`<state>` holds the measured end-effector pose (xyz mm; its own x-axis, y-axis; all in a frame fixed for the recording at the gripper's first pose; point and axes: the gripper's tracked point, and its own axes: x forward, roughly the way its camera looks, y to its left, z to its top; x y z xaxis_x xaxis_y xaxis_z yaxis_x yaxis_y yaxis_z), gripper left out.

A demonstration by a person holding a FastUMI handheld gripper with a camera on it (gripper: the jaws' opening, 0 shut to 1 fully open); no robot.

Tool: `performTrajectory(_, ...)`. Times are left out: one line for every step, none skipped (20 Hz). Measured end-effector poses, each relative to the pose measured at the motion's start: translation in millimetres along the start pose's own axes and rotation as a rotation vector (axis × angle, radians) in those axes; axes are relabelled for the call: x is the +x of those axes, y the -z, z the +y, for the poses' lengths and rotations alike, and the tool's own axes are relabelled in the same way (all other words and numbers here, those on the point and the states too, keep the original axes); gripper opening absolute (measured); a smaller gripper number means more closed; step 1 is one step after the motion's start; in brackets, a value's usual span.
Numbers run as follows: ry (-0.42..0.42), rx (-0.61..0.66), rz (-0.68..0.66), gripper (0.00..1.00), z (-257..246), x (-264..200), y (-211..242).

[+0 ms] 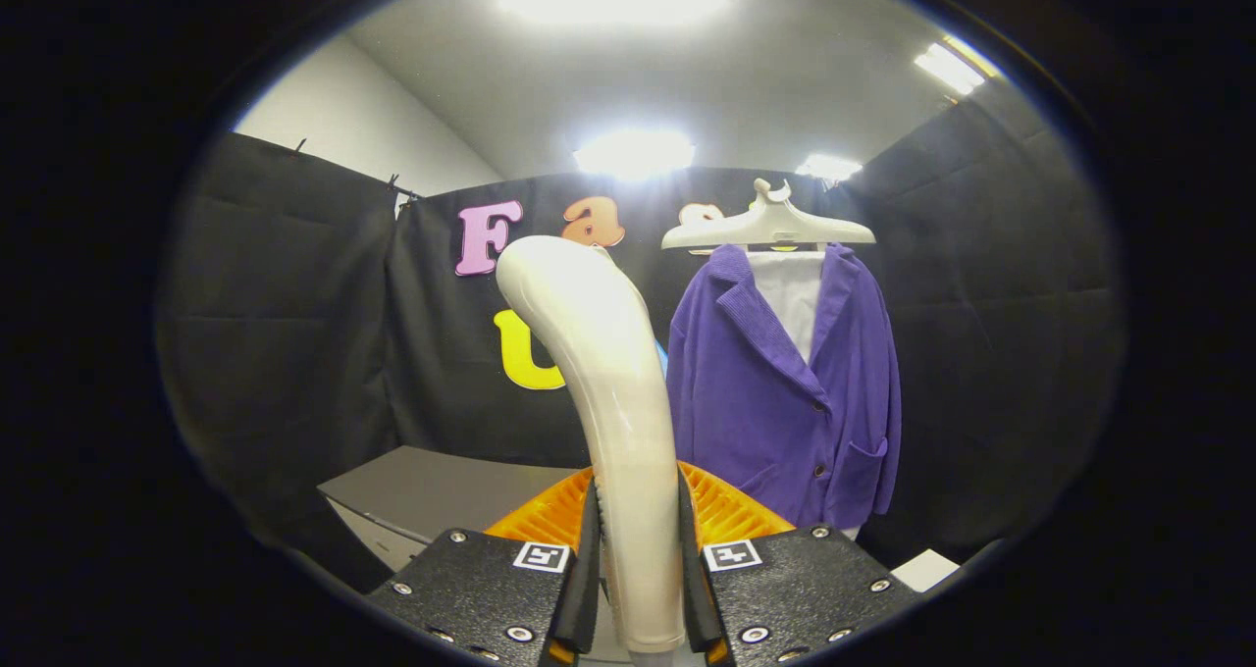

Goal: Iron the clothes twice with a garment steamer, once on the left side and once on the right side.

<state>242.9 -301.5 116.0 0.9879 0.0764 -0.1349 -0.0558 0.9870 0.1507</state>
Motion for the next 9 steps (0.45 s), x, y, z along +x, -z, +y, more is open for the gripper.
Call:
performTrajectory(0.0,0.001,-0.002,0.35,9.7,4.0,1.5)
performTrajectory(0.0,0.002,-0.004,0.35,17.7,7.9,4.2)
performTrajectory(0.002,0.001,-0.007,0.35,26.5,9.0,6.6)
performTrajectory(0.005,-0.002,-0.008,0.35,32.6,9.4,9.7)
performTrajectory(0.007,-0.003,-0.01,0.35,42.0,8.8,13.3)
performTrajectory(0.003,-0.001,-0.012,0.35,52.4,7.5,16.1)
performTrajectory(-0.002,0.002,-0.014,0.35,64.0,6.7,20.4)
performTrajectory(-0.008,0.003,-0.01,0.35,71.4,6.5,24.2)
performTrajectory(-0.009,0.001,-0.008,0.35,78.3,6.8,27.7)
